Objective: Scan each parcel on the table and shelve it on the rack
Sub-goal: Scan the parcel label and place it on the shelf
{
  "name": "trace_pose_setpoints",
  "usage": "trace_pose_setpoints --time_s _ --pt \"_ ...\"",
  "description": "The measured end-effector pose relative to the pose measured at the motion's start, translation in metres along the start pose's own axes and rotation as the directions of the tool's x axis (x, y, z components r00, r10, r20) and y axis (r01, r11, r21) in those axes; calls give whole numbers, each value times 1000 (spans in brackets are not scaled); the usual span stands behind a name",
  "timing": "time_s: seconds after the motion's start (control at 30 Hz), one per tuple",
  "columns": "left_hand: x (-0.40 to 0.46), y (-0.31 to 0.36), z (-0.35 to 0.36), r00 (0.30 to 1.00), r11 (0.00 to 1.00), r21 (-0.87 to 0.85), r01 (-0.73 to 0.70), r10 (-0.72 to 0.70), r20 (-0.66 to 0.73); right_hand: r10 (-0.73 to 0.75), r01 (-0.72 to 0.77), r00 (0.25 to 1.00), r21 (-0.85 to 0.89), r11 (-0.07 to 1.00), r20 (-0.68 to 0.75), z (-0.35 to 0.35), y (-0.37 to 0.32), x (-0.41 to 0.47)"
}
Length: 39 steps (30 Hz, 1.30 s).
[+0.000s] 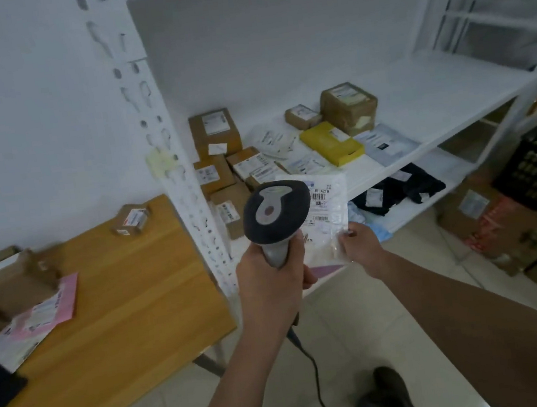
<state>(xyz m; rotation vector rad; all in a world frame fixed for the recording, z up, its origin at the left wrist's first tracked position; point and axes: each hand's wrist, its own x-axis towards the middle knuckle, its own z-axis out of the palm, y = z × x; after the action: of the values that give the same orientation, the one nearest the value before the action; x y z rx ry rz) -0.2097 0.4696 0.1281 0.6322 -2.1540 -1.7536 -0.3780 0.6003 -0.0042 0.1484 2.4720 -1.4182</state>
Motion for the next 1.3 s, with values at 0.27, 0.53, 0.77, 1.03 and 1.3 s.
trace_pose_setpoints --time_s 0.27,0.53,0.77,1.03,1.3 --pt "71 17 162 999 1000 -2 -14 14 -31 49 -48 999 61 997 -17 -113 30 128" --pt "135 44 304 997 997 -65 52 -55 -55 58 -64 995 -67 996 -81 -227 53 251" --pt "180 48 350 994 994 -36 101 -102 -35 75 -77 996 -51 996 -52 -244 49 312" --pt "220 37 370 988 985 -88 151 -154 -33 83 -86 993 -34 996 -83 -246 31 364" --pt "246 33 400 980 981 -63 184 -188 -68 90 -98 984 -50 994 -151 -256 36 409"
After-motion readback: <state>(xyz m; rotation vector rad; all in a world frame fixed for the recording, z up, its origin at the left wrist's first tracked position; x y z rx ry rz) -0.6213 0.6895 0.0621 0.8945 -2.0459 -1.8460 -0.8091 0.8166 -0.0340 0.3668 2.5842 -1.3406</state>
